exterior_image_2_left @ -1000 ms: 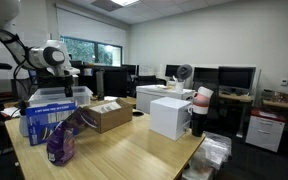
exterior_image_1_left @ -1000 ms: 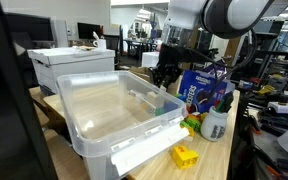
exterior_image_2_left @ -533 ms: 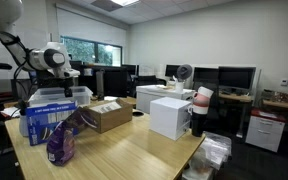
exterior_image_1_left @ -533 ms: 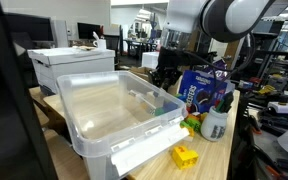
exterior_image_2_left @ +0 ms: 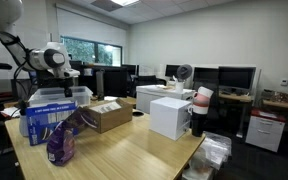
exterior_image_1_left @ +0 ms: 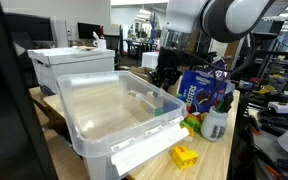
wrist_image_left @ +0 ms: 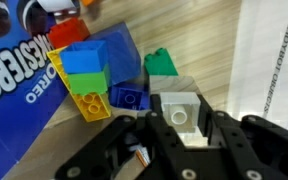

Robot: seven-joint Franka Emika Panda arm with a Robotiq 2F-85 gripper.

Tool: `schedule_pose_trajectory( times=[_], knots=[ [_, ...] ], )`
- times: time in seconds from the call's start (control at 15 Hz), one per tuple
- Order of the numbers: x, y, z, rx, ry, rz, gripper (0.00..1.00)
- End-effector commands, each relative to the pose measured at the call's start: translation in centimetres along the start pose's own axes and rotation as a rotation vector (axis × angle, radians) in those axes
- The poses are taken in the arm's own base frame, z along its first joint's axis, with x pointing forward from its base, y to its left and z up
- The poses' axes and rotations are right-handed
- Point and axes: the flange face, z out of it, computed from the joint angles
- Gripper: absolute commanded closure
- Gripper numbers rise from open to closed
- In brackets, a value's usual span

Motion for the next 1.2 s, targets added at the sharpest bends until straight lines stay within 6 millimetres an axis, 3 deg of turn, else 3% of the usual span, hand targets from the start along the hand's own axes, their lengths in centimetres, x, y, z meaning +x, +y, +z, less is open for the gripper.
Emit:
schedule_pose_trajectory(
  times=[0.0, 0.33, 0.53, 1.13],
  knots=[
    [-0.1, -0.2, 0.3, 0.008, -0.001, -0.003, 0.32],
    [-0.2, -0.2, 0.4, 0.008, -0.001, -0.002, 0.09],
    [-0.2, -0.3, 0.0, 0.026, -0.009, 0.008, 0.02],
    [-1.9, -2.2, -7.7, 0.064, 0.184, -0.026, 0.00]
  ],
)
